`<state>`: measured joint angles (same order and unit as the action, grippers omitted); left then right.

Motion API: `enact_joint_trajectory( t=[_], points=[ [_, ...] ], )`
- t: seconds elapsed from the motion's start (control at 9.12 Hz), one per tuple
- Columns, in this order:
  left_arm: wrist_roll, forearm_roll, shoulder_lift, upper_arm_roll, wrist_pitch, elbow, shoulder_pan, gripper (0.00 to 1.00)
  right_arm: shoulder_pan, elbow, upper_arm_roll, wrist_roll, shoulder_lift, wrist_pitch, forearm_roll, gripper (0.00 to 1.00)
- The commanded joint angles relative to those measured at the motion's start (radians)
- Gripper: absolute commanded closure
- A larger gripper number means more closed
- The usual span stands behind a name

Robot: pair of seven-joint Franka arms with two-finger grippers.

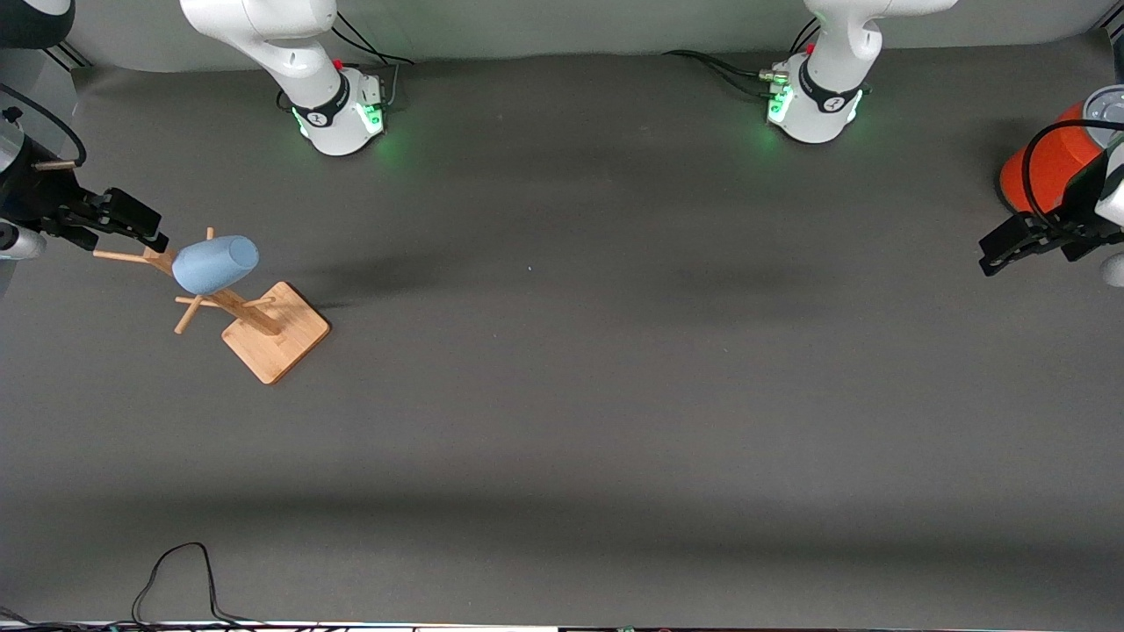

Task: Rotate and upright cup with both arms
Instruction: 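Reach the right gripper toward the blue cup on the mug tree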

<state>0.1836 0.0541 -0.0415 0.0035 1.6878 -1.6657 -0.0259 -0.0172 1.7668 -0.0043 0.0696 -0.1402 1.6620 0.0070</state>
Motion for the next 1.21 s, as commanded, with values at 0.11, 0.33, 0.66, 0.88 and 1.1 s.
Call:
enact_joint_trajectory(
  t=[0.11, 0.33, 0.66, 0.88, 1.1],
  points=[
    [0.008, -0.014, -0.032, 0.000, 0.015, -0.034, 0.003, 0.00, -0.001, -0.036, 0.000, -0.011, 0.019, -0.024, -0.001, 0.00],
    [0.008, -0.016, -0.043, 0.001, 0.015, -0.046, 0.004, 0.00, -0.001, -0.033, 0.000, -0.002, 0.021, -0.034, 0.001, 0.00],
    [0.008, -0.016, -0.052, 0.001, 0.016, -0.060, 0.004, 0.00, -0.009, -0.026, -0.002, 0.471, 0.022, -0.094, 0.132, 0.00],
    [0.008, -0.016, -0.052, 0.001, 0.016, -0.060, 0.004, 0.00, -0.001, -0.004, 0.004, 0.782, 0.022, -0.084, 0.165, 0.00],
    [0.008, -0.026, -0.052, 0.003, 0.036, -0.063, 0.004, 0.00, -0.013, 0.043, -0.011, 0.959, 0.019, -0.076, 0.266, 0.00]
  ],
)
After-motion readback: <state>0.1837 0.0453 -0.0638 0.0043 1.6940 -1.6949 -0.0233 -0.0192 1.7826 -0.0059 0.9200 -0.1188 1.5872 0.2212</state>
